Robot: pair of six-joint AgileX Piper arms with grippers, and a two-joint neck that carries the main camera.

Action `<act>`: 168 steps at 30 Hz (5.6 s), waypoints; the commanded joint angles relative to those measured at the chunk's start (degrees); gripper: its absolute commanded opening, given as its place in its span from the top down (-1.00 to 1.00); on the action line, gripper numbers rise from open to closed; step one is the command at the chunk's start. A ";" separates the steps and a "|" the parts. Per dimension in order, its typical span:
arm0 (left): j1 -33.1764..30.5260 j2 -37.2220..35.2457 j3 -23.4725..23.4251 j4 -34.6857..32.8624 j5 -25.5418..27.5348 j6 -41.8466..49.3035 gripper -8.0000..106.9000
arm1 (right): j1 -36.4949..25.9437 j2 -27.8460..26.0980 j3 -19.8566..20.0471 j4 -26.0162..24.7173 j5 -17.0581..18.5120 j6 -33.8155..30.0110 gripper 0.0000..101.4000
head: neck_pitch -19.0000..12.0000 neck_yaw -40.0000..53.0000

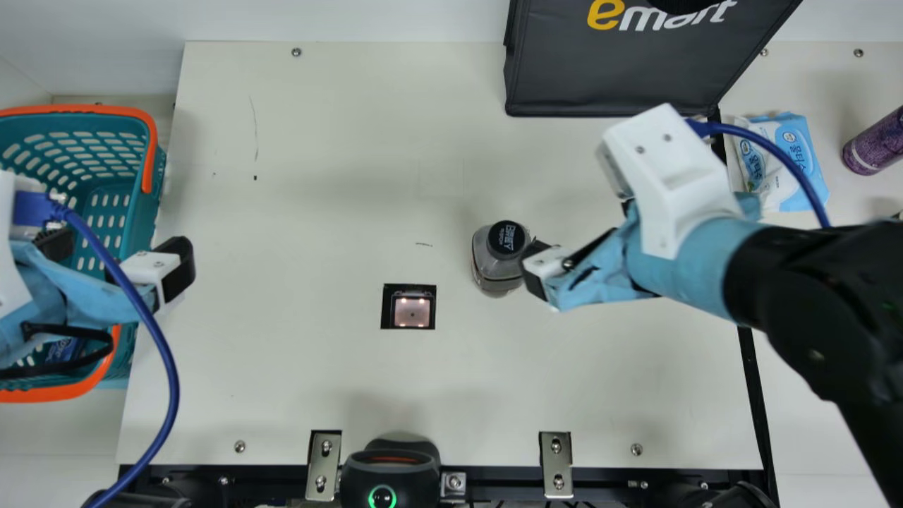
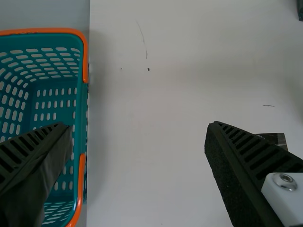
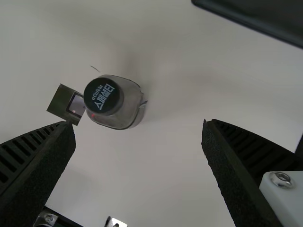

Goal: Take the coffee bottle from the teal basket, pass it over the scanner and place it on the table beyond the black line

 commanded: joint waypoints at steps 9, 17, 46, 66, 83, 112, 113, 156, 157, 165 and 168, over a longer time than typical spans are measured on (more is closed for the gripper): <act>0.00 0.00 0.00 0.00 0.00 0.00 -0.71 | 9.55 7.64 -1.76 -5.72 -2.05 16.69 -0.87 | -1.66 0.00; 0.00 0.00 0.00 0.00 0.00 0.00 -0.71 | 14.91 8.86 0.84 -13.48 -5.09 27.76 -0.87 | -1.66 0.00; 0.00 0.00 0.00 0.00 0.00 0.00 -0.71 | 23.46 10.46 12.52 -31.67 -16.54 52.32 -0.87 | -1.66 0.00; 0.00 0.00 0.00 0.00 0.00 0.00 -0.71 | 24.66 10.79 9.24 -34.44 -14.19 51.39 1.00 | -1.66 0.00; 0.00 0.00 0.00 0.00 0.00 0.00 -0.71 | 21.25 8.10 2.20 -26.07 -11.39 40.38 1.00 | -1.66 -10.68; 0.00 0.00 0.00 0.00 0.00 0.00 -0.71 | -35.42 -11.10 11.38 14.16 -7.20 -23.29 1.00 | -1.66 -20.00; 0.00 0.00 0.00 0.00 0.00 0.00 -0.71 | -38.02 -10.85 11.18 15.10 -6.82 -25.21 1.00 | -1.66 -20.00; 0.00 0.00 0.00 0.00 0.00 0.00 -0.71 | -71.52 7.59 9.16 24.64 -17.53 -53.01 1.00 | -1.66 -20.00; 0.00 0.00 0.00 0.00 0.00 0.00 -0.71 | -71.41 7.96 9.25 24.67 -17.95 -53.04 1.00 | -1.66 -20.00; 0.00 0.00 0.00 0.00 0.00 0.00 -0.71 | -70.47 10.38 10.21 24.65 -20.83 -53.08 1.00 | -1.66 -20.00; 0.00 0.00 0.00 0.00 0.00 0.00 -0.71 | -70.16 10.96 10.70 24.53 -21.75 -53.12 1.00 | -1.66 -20.00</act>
